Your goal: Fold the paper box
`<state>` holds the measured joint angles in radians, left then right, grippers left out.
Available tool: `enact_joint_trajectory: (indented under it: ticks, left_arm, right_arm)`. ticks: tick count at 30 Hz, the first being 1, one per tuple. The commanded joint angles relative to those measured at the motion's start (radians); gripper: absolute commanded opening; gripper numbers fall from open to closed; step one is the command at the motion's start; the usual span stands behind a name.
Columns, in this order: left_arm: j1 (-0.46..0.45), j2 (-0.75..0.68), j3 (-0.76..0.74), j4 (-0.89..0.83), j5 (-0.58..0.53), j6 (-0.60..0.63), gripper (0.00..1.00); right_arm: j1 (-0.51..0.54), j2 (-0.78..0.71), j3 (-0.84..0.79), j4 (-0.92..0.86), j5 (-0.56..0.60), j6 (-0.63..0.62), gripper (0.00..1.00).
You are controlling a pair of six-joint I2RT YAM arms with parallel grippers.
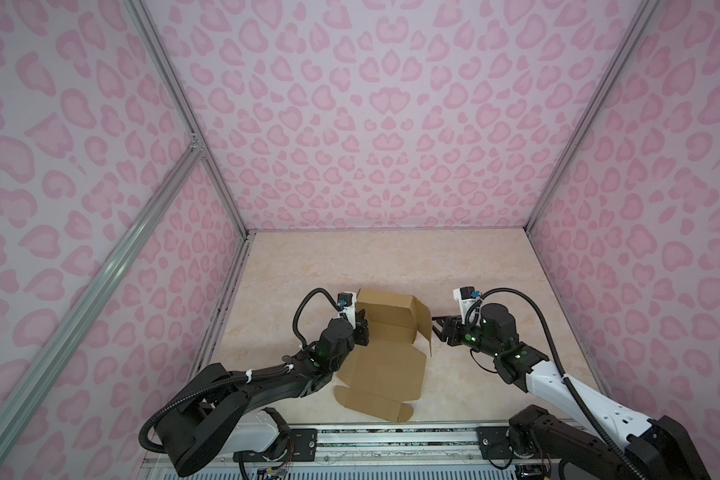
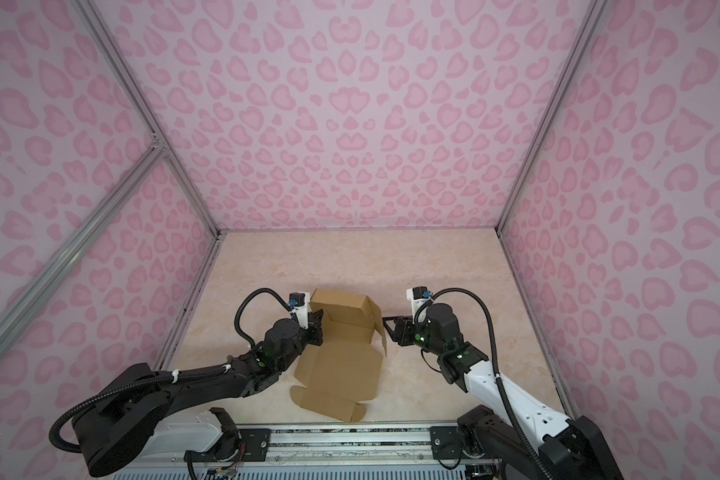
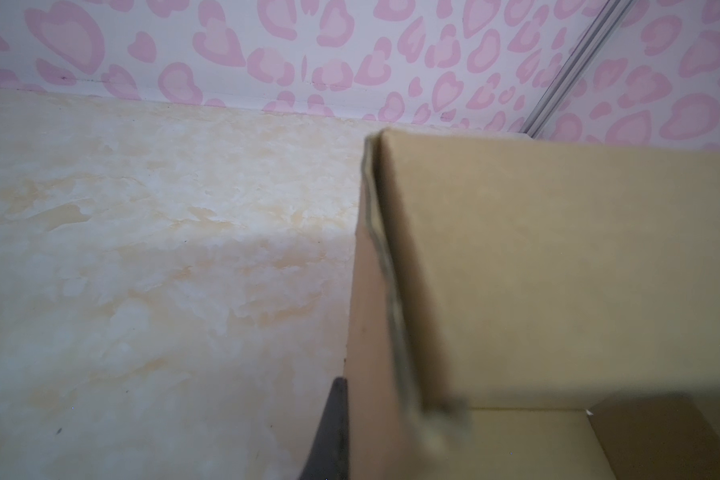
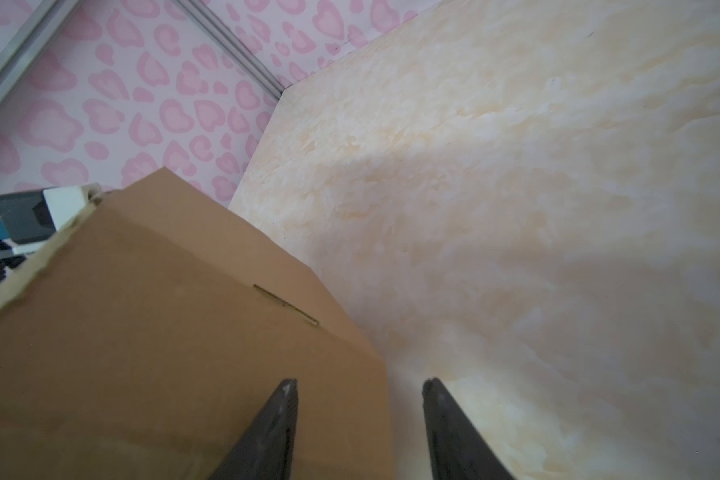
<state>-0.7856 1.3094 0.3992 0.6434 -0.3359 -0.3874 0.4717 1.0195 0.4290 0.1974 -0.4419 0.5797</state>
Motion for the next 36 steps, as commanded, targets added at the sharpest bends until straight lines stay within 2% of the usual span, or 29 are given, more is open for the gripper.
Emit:
enact_joint_trajectory:
  ticks: [1,13,18,25,36]
  left_arm:
    - [0.000,0.013,-0.002,0.055,0.018,0.002,0.04]
    - [-0.001,0.039,-0.019,0.068,0.005,-0.007,0.04]
    - [-0.002,0.043,-0.020,0.073,-0.003,0.003,0.03]
    - [-0.005,0.061,-0.022,0.077,-0.012,0.016,0.04]
    - [-0.044,0.068,-0.025,0.088,-0.064,0.057,0.03]
  right_arm:
    - [0.007,0.039,-0.022,0.097,0.001,-0.021,0.51]
    - [0.076,0.056,-0.045,0.132,-0.018,-0.027,0.51]
    - [0.140,0.068,-0.049,0.111,0.006,-0.054,0.51]
    - [0.166,0.078,-0.065,0.142,0.027,-0.068,0.50]
    - [0.221,0.132,0.000,0.107,0.175,-0.144,0.50]
